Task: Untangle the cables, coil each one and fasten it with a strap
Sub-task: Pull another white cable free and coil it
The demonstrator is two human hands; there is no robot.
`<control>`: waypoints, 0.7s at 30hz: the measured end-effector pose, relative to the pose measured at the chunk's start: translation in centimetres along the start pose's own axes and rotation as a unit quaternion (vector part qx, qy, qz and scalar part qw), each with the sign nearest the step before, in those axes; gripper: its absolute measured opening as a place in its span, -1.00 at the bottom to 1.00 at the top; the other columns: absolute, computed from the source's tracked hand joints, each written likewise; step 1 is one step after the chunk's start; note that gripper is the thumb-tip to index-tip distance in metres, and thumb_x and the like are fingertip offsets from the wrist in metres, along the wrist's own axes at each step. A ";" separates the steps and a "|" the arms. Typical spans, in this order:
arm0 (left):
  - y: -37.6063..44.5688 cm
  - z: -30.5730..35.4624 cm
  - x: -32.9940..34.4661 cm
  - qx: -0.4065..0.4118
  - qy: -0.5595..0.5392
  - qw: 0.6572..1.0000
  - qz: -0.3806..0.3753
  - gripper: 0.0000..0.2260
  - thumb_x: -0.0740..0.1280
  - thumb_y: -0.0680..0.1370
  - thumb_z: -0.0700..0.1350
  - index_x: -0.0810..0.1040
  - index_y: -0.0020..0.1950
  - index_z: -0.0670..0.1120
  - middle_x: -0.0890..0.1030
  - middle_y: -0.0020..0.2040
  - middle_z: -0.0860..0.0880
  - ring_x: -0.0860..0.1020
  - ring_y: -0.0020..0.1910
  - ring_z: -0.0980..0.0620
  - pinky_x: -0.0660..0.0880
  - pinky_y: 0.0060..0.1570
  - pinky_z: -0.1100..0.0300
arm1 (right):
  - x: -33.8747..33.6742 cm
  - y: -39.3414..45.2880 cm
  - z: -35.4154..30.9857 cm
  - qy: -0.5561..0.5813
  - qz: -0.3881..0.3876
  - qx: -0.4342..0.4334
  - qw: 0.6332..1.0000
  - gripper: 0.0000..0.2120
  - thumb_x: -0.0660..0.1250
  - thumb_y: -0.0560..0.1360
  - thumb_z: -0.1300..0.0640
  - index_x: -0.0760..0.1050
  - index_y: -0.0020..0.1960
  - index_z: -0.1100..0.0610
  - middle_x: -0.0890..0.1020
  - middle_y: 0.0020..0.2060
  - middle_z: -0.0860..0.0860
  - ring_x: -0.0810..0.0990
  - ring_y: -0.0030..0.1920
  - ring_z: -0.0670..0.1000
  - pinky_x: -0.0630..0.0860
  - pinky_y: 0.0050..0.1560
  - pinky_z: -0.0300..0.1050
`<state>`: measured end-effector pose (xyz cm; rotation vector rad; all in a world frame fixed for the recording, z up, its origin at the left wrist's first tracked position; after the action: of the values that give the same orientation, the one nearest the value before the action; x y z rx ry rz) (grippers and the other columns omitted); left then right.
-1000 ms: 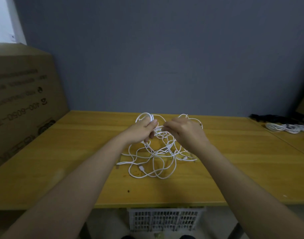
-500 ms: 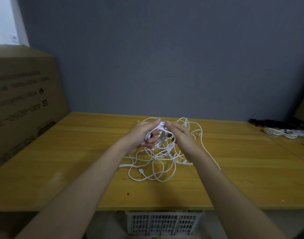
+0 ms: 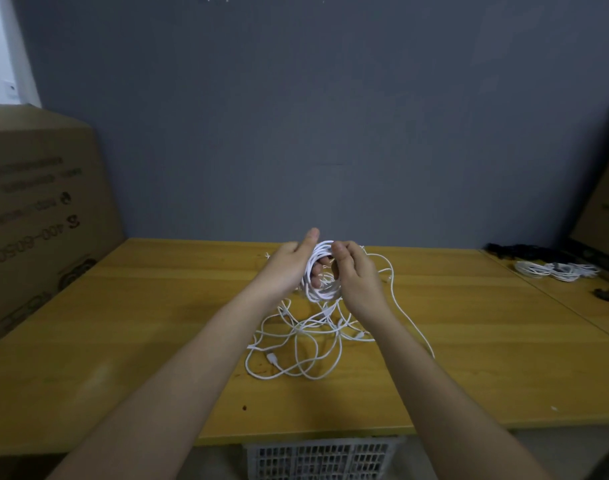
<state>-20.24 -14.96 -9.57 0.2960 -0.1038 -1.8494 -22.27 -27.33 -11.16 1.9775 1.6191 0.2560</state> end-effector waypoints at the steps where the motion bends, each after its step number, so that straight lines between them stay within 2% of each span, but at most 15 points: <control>1: 0.2 0.2 0.0 0.013 0.032 0.999 0.010 -0.49 0.09 0.63 0.15 0.60 -0.22 -0.19 0.53 -0.47 0.02 0.51 -0.45 0.02 0.45 -0.28 0.14 | -0.2 0.2 0.0 -0.007 0.008 -0.005 1.000 -0.77 0.14 0.64 0.07 0.44 -0.18 -0.02 0.53 -0.43 -0.20 0.45 -0.40 -0.26 0.35 -0.34 -0.39; 4: 0.8 0.7 0.0 0.040 0.126 0.991 0.000 -0.48 0.06 0.66 0.08 0.62 -0.16 -0.26 0.60 -0.40 -0.06 0.54 -0.32 -0.08 0.51 -0.10 -0.01 | -0.7 1.0 0.2 -0.042 0.006 -0.015 0.999 -0.76 0.16 0.63 0.10 0.43 -0.20 -0.03 0.54 -0.45 -0.30 0.47 -0.40 -0.30 0.35 -0.34 -0.42; 5: 1.0 0.9 0.0 0.032 0.133 0.990 -0.020 -0.50 0.04 0.67 0.07 0.61 -0.15 -0.22 0.60 -0.38 -0.05 0.55 -0.31 -0.07 0.52 -0.09 0.01 | -1.0 1.3 0.3 -0.052 0.004 -0.015 0.999 -0.75 0.16 0.63 0.10 0.43 -0.22 -0.02 0.53 -0.45 -0.25 0.46 -0.42 -0.27 0.34 -0.36 -0.40; 8: 1.9 1.1 0.7 0.001 0.143 0.988 -0.054 -0.55 0.00 0.65 0.16 0.55 -0.09 -0.09 0.55 -0.35 0.03 0.52 -0.35 0.06 0.43 -0.23 0.17 | -1.4 2.3 0.4 -0.072 -0.001 -0.008 0.997 -0.73 0.14 0.64 0.06 0.42 -0.23 -0.03 0.47 -0.44 -0.13 0.41 -0.45 -0.23 0.31 -0.39 -0.34; 12: 3.6 0.7 1.6 0.032 0.147 0.989 -0.001 -0.66 0.05 0.66 0.09 0.44 -0.17 -0.04 0.44 -0.35 0.04 0.38 -0.42 0.10 0.29 -0.33 0.17 | -1.4 3.6 0.7 -0.065 0.021 0.008 0.998 -0.70 0.07 0.66 0.01 0.38 -0.23 -0.06 0.44 -0.39 -0.13 0.41 -0.43 -0.25 0.32 -0.36 -0.35; 14: 4.5 0.5 1.6 0.051 0.162 0.985 0.044 -0.68 0.06 0.66 0.08 0.41 -0.21 -0.01 0.44 -0.35 0.05 0.39 -0.39 0.09 0.29 -0.34 0.17 | -1.4 4.0 1.2 -0.047 0.022 0.020 0.998 -0.69 0.03 0.66 -0.02 0.36 -0.23 -0.03 0.43 -0.37 -0.11 0.40 -0.38 -0.21 0.33 -0.27 -0.26; 17: 5.6 -0.1 1.5 0.066 0.205 0.973 0.083 -0.68 0.06 0.66 0.08 0.43 -0.14 -0.07 0.48 -0.24 0.03 0.45 -0.23 0.03 0.31 -0.22 0.15 | -1.1 4.4 2.1 -0.031 0.000 0.048 0.998 -0.73 0.00 0.66 -0.04 0.43 -0.04 -0.01 0.47 -0.27 -0.13 0.44 -0.24 -0.15 0.35 -0.11 -0.16; 21: 6.6 -1.5 1.0 0.074 0.241 0.960 0.119 -0.69 0.05 0.66 0.06 0.42 -0.09 -0.11 0.46 -0.24 0.03 0.44 -0.18 -0.01 0.26 -0.21 0.15 | -0.5 4.9 2.7 -0.028 -0.031 0.068 0.997 -0.65 -0.02 0.66 -0.07 0.44 0.21 0.07 0.53 -0.16 -0.05 0.49 -0.18 -0.11 0.40 -0.14 -0.21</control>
<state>-14.01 -17.76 -9.69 0.7959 0.0584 -1.4890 -16.96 -29.14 -10.65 2.0112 1.6994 0.0670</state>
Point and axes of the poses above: each hand's wrist, its own y-axis towards the middle knuckle, its own x-axis out of the palm, z = x × y, the point moved 3 cm from there along y, towards the middle knuckle
